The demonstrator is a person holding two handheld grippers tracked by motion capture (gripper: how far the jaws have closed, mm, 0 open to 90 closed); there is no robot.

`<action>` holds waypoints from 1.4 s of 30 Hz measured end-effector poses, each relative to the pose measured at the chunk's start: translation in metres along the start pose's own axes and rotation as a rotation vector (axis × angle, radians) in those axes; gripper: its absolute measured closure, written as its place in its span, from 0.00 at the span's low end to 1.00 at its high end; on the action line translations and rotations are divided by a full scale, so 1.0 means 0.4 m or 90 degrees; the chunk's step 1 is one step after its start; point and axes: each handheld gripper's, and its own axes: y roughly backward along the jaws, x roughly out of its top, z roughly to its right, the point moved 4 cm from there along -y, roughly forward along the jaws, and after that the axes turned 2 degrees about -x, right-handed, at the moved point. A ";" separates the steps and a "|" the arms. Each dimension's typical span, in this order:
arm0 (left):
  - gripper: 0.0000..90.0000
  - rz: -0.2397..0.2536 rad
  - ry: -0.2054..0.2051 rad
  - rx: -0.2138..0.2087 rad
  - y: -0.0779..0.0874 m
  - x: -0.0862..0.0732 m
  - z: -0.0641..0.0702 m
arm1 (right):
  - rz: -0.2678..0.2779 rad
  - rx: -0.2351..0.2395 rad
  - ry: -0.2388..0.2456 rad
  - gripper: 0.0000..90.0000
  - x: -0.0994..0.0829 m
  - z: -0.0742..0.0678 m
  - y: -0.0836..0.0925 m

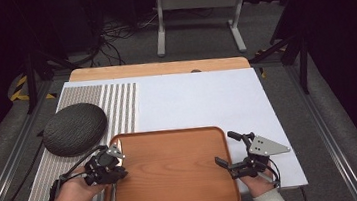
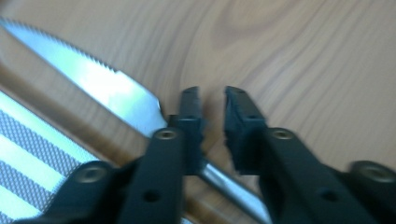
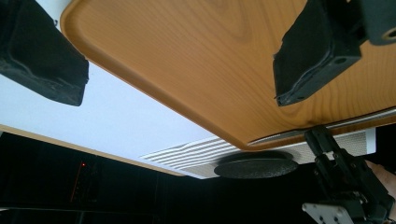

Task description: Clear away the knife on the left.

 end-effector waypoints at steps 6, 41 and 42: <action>0.44 0.089 -0.051 0.013 0.039 0.012 0.009 | 0.002 0.001 0.000 0.04 0.002 -0.001 -0.002; 0.01 0.561 -0.071 0.000 0.123 -0.116 -0.016 | 0.006 0.000 -0.006 0.04 0.000 0.002 0.004; 0.01 0.570 -0.068 0.000 0.118 -0.130 -0.024 | 0.007 -0.001 -0.006 0.04 0.000 0.002 0.004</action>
